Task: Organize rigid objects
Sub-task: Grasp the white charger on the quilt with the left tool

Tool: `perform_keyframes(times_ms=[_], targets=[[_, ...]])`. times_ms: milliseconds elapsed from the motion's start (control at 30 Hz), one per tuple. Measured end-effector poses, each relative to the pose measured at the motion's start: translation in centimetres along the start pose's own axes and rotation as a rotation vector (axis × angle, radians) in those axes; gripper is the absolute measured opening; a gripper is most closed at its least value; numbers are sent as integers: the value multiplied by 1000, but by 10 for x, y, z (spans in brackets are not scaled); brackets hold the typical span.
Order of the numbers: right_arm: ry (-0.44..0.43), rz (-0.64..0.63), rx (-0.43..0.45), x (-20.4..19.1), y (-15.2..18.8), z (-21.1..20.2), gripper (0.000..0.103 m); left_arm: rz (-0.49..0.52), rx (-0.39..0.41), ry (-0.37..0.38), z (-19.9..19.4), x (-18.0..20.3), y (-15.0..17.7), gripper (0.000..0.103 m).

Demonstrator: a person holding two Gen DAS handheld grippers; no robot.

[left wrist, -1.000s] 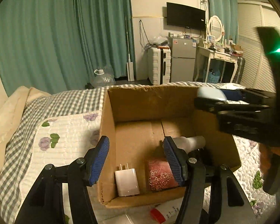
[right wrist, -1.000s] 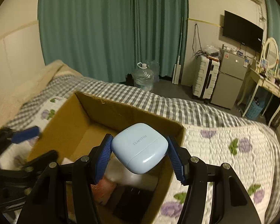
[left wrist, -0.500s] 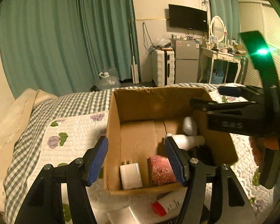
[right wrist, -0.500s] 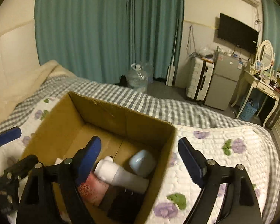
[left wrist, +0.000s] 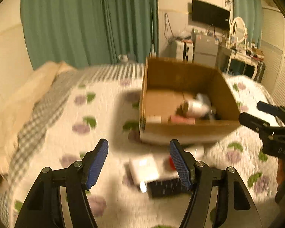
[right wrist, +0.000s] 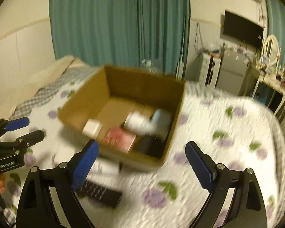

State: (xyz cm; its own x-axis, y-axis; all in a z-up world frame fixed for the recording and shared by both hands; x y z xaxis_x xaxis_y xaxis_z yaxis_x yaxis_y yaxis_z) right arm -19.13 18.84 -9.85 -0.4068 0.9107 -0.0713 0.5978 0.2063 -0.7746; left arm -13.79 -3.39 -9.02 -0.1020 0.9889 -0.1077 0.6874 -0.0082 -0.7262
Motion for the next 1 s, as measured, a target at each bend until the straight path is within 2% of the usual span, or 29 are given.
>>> perform_keyframes(times_ms=[167,333,400,667,767,800,833,1000], targets=[[-16,-15,-101,-14,30,29,93,6,-93,6,26,4,36,70],[-8,-32,-117,-19,36,38,93,-9,-174,35,57,11,50,70],[-10,-25,-126,-17,39,42,93,-21,-200,42,67,13,52,70],[-6,-22,-144,-19,41,49,93,-50,-258,-11,101,14,48,70],[-6,-20,-150,-21,43,53,93,-15,-257,-32,104,18,50,70],[-8,-21,-152,-22,43,54,93,1,-249,-37,104,20,51,67],[-10,-24,-154,-24,44,55,93,13,-239,-33,102,22,52,60],[-36,-36,-160,-34,48,61,93,3,-187,-30,85,17,49,55]])
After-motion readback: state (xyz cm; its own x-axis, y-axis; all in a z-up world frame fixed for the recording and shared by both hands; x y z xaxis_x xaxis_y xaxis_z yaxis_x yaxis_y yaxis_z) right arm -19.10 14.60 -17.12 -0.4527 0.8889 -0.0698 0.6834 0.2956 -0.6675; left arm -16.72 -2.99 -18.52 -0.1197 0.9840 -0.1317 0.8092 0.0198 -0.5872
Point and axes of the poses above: each gripper's, at about its wrist camera, not at the fingertips, and z roughly the way its jaws point, x to its right, y to its underside, the point moved 4 cm from there along z, roughly the way its jaws point, and after that the axes turned 5 degrees about -y, right-handed, at the moved point
